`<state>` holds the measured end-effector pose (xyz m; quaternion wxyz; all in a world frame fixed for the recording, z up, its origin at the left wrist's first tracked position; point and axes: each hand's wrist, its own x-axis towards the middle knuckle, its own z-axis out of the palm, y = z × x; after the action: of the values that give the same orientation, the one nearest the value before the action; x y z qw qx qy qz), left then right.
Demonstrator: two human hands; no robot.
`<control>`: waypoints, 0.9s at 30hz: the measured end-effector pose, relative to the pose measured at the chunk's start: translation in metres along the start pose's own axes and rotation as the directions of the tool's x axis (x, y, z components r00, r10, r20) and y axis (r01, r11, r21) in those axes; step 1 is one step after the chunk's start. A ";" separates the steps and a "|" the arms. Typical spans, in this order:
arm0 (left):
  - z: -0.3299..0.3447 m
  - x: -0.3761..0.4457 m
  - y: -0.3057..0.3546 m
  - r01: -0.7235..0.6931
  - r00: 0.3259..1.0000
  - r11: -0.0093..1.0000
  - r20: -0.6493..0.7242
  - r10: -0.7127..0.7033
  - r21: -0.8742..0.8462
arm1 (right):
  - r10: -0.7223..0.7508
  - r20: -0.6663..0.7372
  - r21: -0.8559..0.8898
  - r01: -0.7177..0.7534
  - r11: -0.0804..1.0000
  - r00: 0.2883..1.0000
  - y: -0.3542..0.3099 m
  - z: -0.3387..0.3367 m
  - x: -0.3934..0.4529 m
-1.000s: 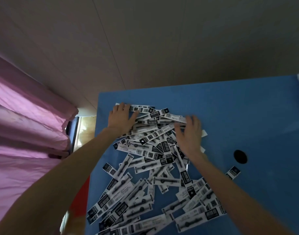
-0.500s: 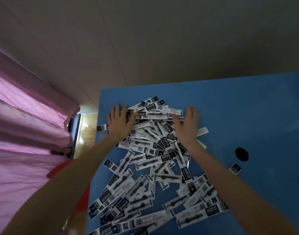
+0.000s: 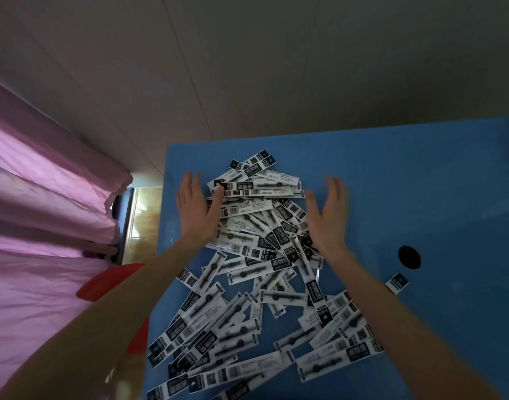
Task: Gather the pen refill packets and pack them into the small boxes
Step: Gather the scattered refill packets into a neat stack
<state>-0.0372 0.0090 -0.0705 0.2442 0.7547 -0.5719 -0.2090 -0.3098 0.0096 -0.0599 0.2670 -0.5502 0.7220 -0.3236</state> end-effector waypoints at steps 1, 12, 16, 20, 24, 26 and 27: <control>0.000 -0.003 -0.005 0.036 0.999 0.999 0.011 -0.036 0.027 | 0.067 -0.009 0.007 -0.067 0.998 0.998 0.004 -0.001 -0.004; 0.018 -0.027 0.014 -0.051 0.974 0.999 0.223 0.047 0.011 | 0.030 0.227 0.002 -0.032 1.000 0.973 -0.027 0.026 -0.054; 0.002 -0.036 0.013 -0.084 0.968 0.990 0.226 0.108 -0.116 | -0.016 0.259 0.085 -0.006 0.996 0.966 -0.016 0.008 -0.059; -0.013 -0.042 -0.009 -0.177 0.948 0.984 0.272 0.167 0.011 | 0.012 0.322 -0.139 0.035 0.990 0.947 0.002 -0.011 -0.054; -0.004 -0.051 -0.016 -0.263 0.918 0.949 0.347 0.191 0.172 | -0.084 0.486 -0.318 0.266 0.910 0.870 -0.011 0.003 -0.071; 0.003 -0.053 -0.005 -0.206 0.933 0.971 0.323 0.158 0.120 | -0.106 0.492 -0.381 0.323 0.866 0.864 -0.018 0.015 -0.077; 0.006 -0.054 0.001 -0.180 0.939 0.980 0.311 0.146 0.084 | -0.114 0.488 -0.397 0.336 0.854 0.865 -0.021 0.020 -0.079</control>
<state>-0.0558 0.0601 -0.0731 0.1276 0.6760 -0.6740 -0.2693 -0.2622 0.0786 -0.0548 0.2439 -0.7402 0.6257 -0.0336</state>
